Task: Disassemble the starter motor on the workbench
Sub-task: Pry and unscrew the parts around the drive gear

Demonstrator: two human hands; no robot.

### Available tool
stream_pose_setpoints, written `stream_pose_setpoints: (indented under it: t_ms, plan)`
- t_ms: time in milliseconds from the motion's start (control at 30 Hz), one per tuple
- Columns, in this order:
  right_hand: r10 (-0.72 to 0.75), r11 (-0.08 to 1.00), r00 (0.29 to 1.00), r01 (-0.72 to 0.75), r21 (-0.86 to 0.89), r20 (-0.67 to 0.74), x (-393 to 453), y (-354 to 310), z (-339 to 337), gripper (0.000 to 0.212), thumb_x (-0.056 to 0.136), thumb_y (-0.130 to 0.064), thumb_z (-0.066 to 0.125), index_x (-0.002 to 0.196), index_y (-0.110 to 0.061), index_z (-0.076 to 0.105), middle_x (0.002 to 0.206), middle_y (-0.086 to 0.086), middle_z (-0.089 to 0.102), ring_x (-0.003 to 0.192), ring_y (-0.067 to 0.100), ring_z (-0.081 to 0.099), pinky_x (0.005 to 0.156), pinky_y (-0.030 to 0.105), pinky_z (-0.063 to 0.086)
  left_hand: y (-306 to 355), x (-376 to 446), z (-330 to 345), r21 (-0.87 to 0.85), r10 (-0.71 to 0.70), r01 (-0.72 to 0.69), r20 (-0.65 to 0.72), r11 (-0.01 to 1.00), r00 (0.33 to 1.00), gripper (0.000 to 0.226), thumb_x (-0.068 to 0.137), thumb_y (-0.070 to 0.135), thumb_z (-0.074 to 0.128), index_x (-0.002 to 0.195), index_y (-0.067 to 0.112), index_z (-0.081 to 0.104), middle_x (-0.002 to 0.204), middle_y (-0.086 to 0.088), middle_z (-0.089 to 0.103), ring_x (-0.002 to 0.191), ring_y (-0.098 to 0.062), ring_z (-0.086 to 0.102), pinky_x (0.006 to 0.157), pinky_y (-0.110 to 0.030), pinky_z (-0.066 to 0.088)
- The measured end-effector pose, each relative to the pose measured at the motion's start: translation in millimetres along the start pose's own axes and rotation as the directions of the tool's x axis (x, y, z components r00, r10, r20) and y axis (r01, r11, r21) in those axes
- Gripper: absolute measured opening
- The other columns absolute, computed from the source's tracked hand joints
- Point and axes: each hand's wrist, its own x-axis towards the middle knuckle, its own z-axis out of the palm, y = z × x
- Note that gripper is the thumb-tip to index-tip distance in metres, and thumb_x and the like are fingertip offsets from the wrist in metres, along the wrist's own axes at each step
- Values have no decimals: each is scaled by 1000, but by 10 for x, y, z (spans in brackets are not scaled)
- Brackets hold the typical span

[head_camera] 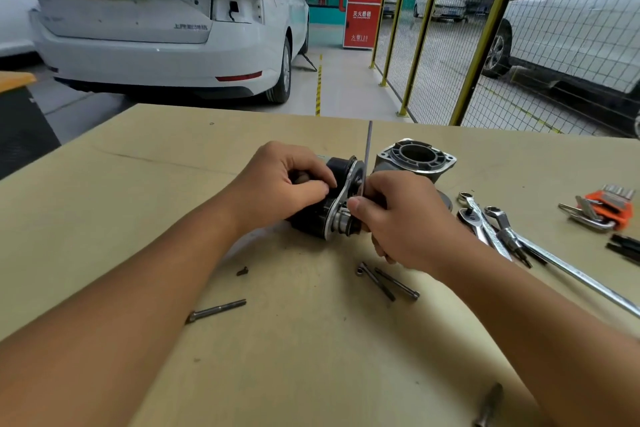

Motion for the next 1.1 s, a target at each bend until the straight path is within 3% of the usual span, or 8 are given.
stream_pose_setpoints:
  t_ms: [133, 267, 433, 533, 633, 767, 967, 1100]
  plan:
    - [-24, 1000, 998, 24, 2, -53, -12, 8, 43, 30, 98, -32, 65, 75, -13, 60, 70, 3, 58, 62, 19, 52, 54, 30, 38, 16, 1, 20, -13, -15, 16, 18, 1000, 1000, 16, 77, 13, 67, 81, 21, 80, 82, -10, 70, 72, -28, 61, 68, -36, 50]
    - [-42, 999, 996, 43, 8, -75, -21, -1, 58, 27, 97, -34, 66, 75, -17, 63, 71, 0, 59, 64, 19, 57, 57, 33, 43, 21, -3, 37, 1, -13, 13, 35, 1000, 999, 17, 78, 14, 67, 78, 25, 79, 83, -4, 69, 68, -13, 57, 65, -32, 47]
    - [-69, 996, 993, 63, -64, -96, -31, -15, 35, 35, 94, -32, 69, 65, -18, 55, 64, -4, 51, 56, 12, 45, 50, 28, 34, 48, -11, 35, 22, -25, 24, 56, 999, 998, 12, 76, 18, 70, 80, 19, 81, 85, -5, 69, 69, -15, 58, 66, -28, 45]
    - [-22, 998, 991, 15, -56, -129, -28, 2, 32, 34, 94, -33, 68, 66, -17, 57, 64, -3, 52, 56, 10, 46, 50, 25, 32, 83, -10, 36, 66, -17, 12, 75, 998, 997, 17, 76, 21, 70, 84, 14, 83, 86, -3, 69, 67, -5, 56, 65, -22, 43]
    - [31, 999, 993, -29, 22, -113, -13, -4, 53, 30, 96, -33, 67, 72, -15, 63, 71, 2, 63, 63, 18, 59, 53, 29, 42, 107, -4, 59, 87, -5, 0, 60, 996, 998, 15, 76, 21, 67, 82, 18, 81, 86, -5, 69, 67, -11, 58, 66, -24, 44]
    - [50, 998, 994, -47, 34, -96, -11, -45, 64, 30, 97, -32, 66, 72, -15, 62, 71, 3, 63, 63, 18, 57, 54, 28, 39, 110, 4, 69, 82, -1, -2, 35, 997, 999, 13, 77, 19, 66, 80, 24, 78, 85, -8, 69, 72, -25, 60, 67, -30, 45]
    - [71, 994, 996, -67, 83, -55, -44, -57, 14, 30, 98, -31, 65, 76, -11, 64, 76, 11, 66, 59, 22, 55, 57, 32, 46, 82, 13, 73, 62, -18, 17, 12, 998, 1000, 14, 76, 19, 67, 80, 20, 81, 84, -3, 70, 77, -23, 64, 73, -37, 51]
    - [50, 998, 997, -47, 40, -66, -64, -110, 6, 34, 98, -31, 65, 71, -11, 63, 74, 13, 67, 56, 25, 58, 57, 37, 53, 84, 10, 72, 40, -17, 16, 21, 999, 1000, 14, 79, 14, 70, 80, 24, 80, 83, -1, 70, 75, -15, 63, 73, -32, 50]
